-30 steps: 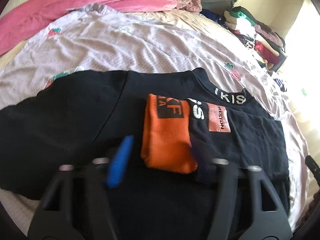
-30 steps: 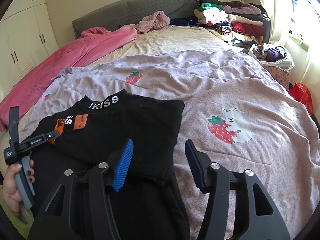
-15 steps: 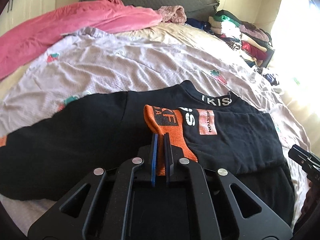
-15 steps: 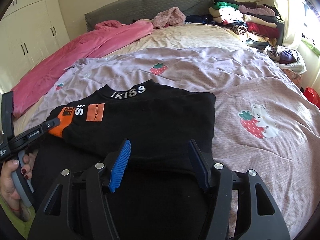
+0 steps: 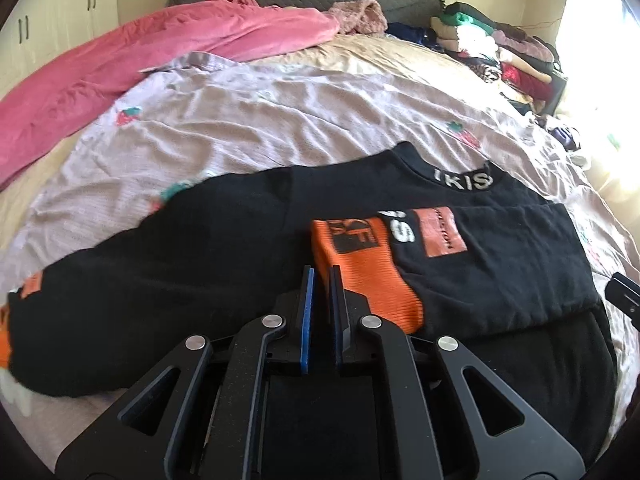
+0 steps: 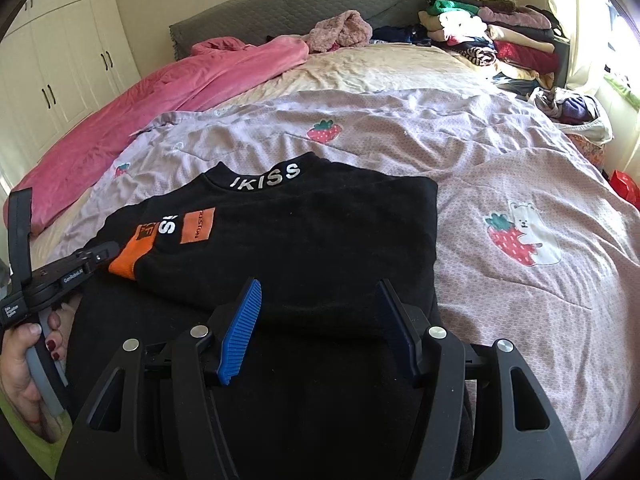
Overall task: Fold small clothes
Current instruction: 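Grasp the laid orange cuff with the left gripper and straighten it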
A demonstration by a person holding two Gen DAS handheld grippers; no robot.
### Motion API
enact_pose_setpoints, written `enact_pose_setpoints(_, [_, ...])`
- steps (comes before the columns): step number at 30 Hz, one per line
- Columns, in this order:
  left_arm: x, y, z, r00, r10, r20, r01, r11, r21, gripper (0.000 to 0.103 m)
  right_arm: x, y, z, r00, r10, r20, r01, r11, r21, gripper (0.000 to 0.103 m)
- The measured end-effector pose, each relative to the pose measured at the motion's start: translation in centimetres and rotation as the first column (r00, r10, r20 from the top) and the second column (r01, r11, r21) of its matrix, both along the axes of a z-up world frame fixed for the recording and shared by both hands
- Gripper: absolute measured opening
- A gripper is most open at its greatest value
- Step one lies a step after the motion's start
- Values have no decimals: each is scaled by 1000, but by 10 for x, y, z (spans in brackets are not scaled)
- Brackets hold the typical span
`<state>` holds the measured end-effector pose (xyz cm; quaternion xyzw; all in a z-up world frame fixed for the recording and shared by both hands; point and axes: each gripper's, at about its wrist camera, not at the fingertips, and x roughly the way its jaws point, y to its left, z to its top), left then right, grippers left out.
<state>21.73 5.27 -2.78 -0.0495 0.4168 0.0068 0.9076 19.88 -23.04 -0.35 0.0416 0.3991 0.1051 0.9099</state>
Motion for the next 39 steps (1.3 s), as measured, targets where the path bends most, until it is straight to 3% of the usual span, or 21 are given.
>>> enact_pose_setpoints(4, [-7, 8, 12, 1000, 7, 21, -7, 1000, -11, 5, -7, -3, 7, 1000, -10, 19, 10, 1000, -3, 65])
enact_pose_setpoints(6, [-11, 7, 20, 999, -10, 36, 10, 1000, -22, 10, -10, -5, 12, 999, -19, 28, 19, 1000, -6, 67])
enact_pose_setpoints(8, [-15, 3, 27, 998, -29, 53, 30, 999, -25, 22, -13, -6, 15, 999, -25, 40, 25, 1000, -7, 74])
enact_pose_setpoints(13, [-21, -15, 35, 991, -104, 80, 105, 994, -11, 23, -11, -7, 20, 998, -28, 49, 29, 999, -19, 74])
enact_pose_setpoints(18, [-10, -23, 11, 993, -116, 20, 115, 993, 36, 22, 5, -2, 1, 1000, -20, -6, 20, 999, -30, 74])
enact_pose_setpoints(25, [6, -18, -22, 991, -105, -83, 106, 994, 13, 22, 34, 10, -38, 995, -20, -95, 14, 998, -54, 74])
enact_pose_setpoints(29, [7, -11, -30, 990, -94, -104, 90, 995, -36, 22, 42, 8, -58, 990, -43, -132, 36, 997, -62, 74])
enact_pose_setpoints(34, [1, -9, -19, 992, -94, -86, 91, 995, -45, 21, 34, 5, -48, 993, -45, -111, 42, 999, -33, 74])
enact_pose_setpoints(39, [-6, -9, -10, 994, -80, -68, 80, 997, 0, 25, 16, 4, -30, 996, -37, -76, 35, 999, -26, 74])
